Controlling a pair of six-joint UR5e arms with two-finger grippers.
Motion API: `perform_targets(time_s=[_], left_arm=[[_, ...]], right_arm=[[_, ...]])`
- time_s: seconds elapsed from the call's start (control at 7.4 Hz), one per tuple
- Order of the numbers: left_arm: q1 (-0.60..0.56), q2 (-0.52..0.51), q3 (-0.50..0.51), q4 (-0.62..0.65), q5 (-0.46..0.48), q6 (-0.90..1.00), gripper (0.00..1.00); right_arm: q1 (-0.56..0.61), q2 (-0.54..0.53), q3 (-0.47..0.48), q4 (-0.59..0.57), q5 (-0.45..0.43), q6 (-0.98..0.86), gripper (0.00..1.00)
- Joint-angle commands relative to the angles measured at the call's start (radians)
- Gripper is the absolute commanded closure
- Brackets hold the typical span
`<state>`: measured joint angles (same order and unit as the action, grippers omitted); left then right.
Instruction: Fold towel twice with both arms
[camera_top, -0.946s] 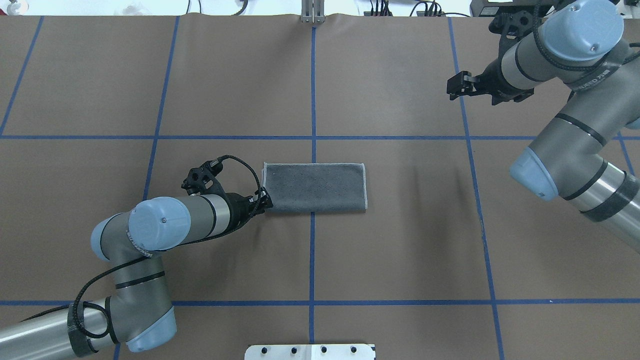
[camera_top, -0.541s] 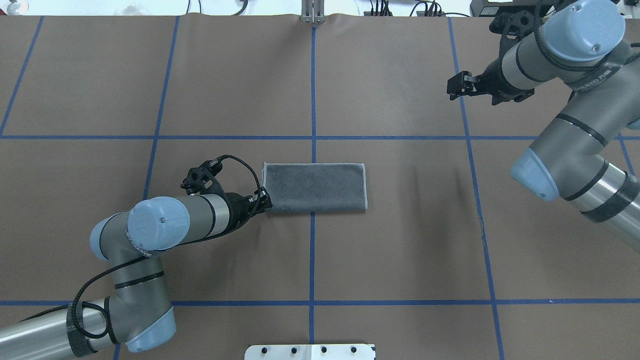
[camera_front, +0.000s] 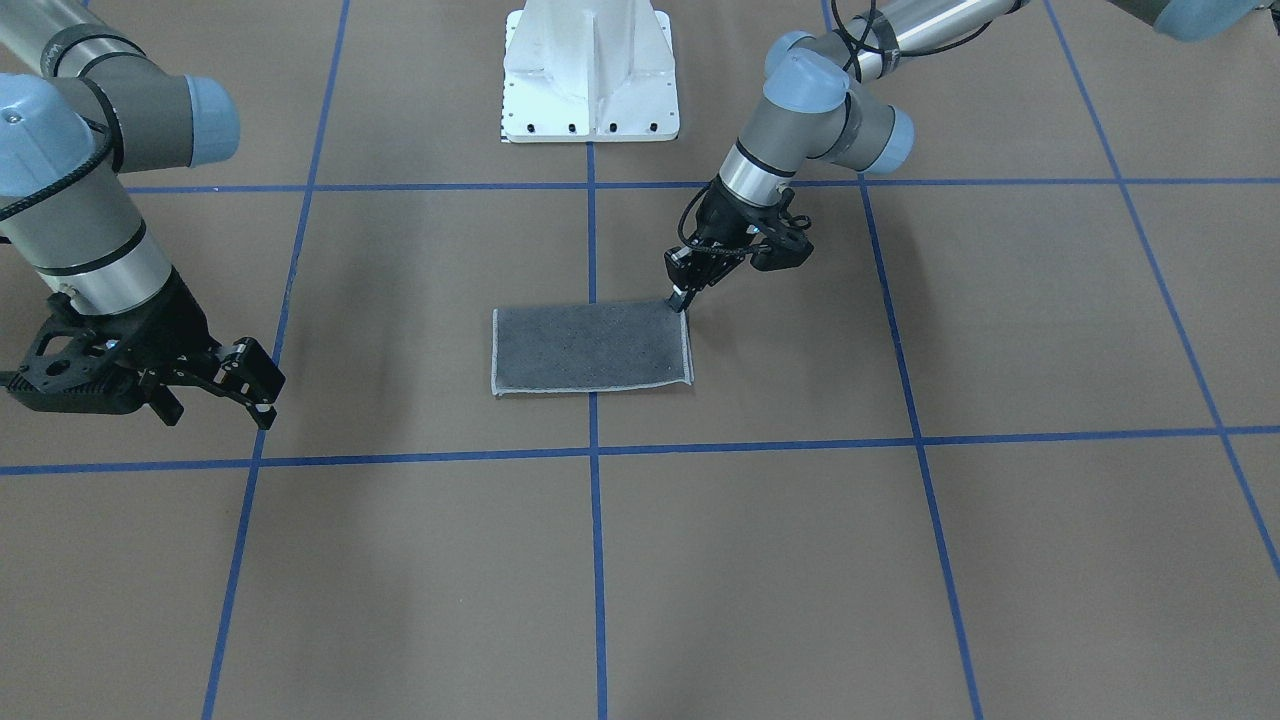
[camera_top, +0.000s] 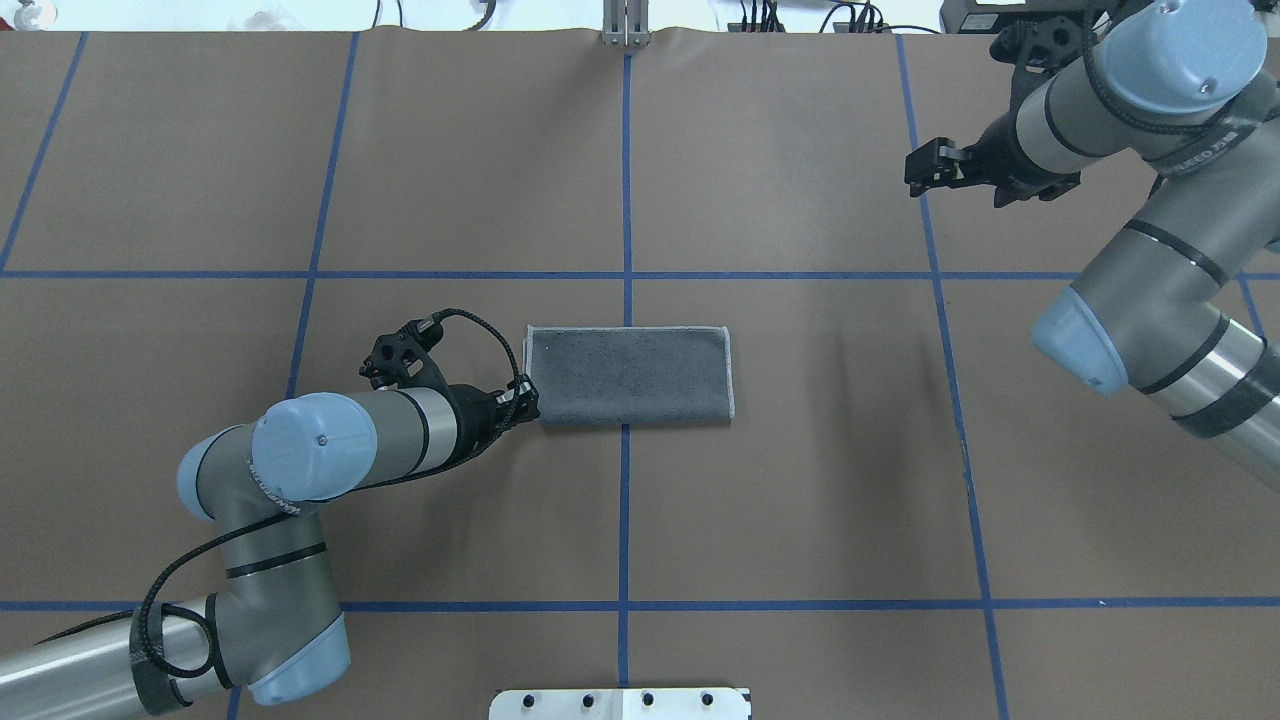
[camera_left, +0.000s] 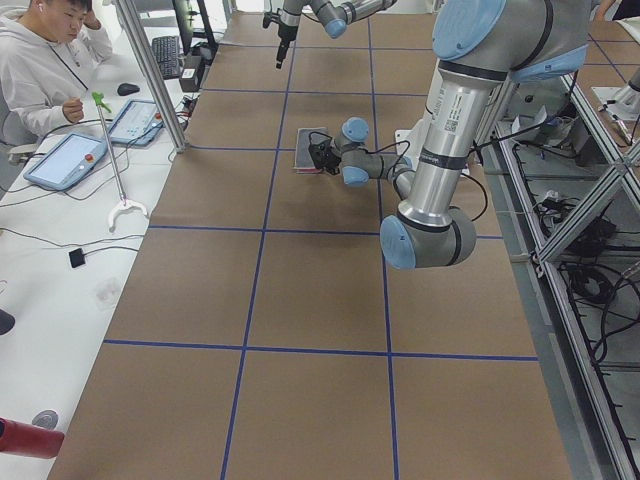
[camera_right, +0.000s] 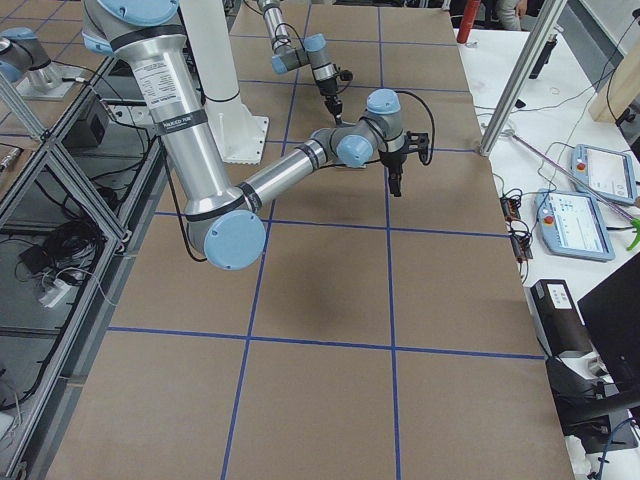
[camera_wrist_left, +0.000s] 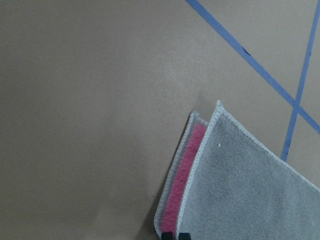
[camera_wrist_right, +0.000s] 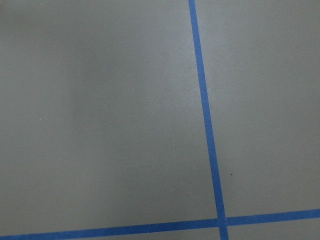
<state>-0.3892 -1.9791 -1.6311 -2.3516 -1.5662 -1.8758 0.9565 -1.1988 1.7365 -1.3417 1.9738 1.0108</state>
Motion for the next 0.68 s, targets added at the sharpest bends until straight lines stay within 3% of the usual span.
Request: perform_targets(time_s=[0.0,0.27,0.54], left_arm=[[-0.005,-0.003,-0.004,0.000,0.000,0.001,1.00],[-0.013,-0.006,-0.016,0.002,0.000,0.004,1.00],[-0.023,-0.001,-0.030,0.000,-0.003,0.111,1.00]], right_arm=[[0.089,-0.014,-0.009,-0.055,0.072,-0.166,0.00],[0.200,-0.074,-0.018,-0.099,0.137,-0.393,0.00],[0.267,-0.122,-0.020,-0.097,0.177,-0.497,0.00]])
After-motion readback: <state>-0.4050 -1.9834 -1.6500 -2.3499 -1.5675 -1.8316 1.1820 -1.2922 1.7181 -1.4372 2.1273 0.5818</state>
